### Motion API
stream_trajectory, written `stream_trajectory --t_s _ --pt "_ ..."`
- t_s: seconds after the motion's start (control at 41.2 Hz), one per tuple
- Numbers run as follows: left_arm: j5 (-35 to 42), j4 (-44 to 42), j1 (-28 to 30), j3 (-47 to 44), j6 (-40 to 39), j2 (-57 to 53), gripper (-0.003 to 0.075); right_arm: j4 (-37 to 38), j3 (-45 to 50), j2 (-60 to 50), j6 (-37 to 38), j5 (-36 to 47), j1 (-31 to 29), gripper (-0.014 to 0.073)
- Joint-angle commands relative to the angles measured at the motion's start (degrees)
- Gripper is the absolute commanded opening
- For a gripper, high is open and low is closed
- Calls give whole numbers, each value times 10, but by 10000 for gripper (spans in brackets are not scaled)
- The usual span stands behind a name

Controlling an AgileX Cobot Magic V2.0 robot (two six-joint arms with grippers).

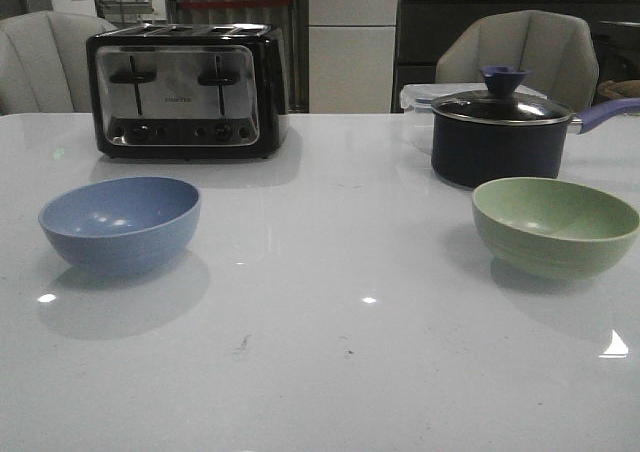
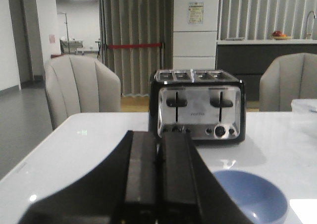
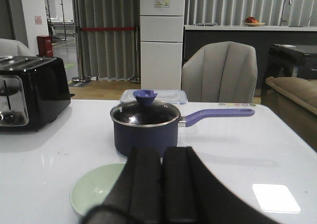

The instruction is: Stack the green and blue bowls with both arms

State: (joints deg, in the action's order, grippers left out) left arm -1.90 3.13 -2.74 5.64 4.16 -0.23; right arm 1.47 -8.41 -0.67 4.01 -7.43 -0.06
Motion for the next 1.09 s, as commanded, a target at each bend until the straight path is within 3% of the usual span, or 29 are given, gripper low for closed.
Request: stream_trajectory --t_s 0.0,0.243,0.437,1.067 --pt "-7 4 -2 83 -5 0 93 4 -83 1 1 -25 -3 27" --pt "-169 4 -2 262 -5 99 93 4 -248 104 1 -153 -3 27" --pt "-266 5 -2 344 -5 189 93 4 -326 198 1 -240 -3 27" --pt "-331 5 -2 327 -5 341 93 6 -316 410 1 -315 -3 37"
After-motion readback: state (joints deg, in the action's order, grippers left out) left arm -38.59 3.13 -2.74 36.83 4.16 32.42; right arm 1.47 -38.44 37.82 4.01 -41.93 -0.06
